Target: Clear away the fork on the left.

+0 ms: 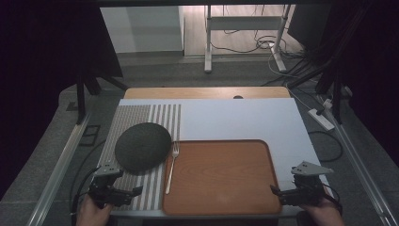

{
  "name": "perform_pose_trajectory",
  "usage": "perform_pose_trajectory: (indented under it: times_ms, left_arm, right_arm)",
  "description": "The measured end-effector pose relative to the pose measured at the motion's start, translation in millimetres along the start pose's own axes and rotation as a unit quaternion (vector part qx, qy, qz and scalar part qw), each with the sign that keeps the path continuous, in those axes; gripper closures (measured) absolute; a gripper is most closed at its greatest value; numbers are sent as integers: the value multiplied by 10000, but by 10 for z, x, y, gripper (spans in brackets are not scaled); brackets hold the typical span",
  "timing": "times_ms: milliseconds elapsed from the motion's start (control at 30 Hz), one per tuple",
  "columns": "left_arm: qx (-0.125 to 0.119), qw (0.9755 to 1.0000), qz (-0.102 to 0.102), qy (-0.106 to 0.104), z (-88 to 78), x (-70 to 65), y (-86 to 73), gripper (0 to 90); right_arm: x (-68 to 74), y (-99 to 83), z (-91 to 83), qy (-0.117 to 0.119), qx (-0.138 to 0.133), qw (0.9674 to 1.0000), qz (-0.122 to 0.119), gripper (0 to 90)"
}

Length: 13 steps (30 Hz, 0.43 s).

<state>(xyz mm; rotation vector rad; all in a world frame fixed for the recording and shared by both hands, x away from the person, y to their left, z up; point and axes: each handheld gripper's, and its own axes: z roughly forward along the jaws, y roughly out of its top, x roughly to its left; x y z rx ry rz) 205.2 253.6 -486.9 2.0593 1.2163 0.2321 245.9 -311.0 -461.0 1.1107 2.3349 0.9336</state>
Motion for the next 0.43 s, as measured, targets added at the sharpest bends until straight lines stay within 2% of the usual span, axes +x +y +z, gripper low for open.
perform_pose_trajectory:
  times_ms: [133,433]
  left_arm:
    - [-55,9999,24,109,-42,-18,-36,0]
    - [-95,9999,-64,57,-57,3,-49,0]
  right_arm:
    - [-12,1,-1,12,0,9999,100,0]
    - [-14,2,10,28,42,10000,84,0]
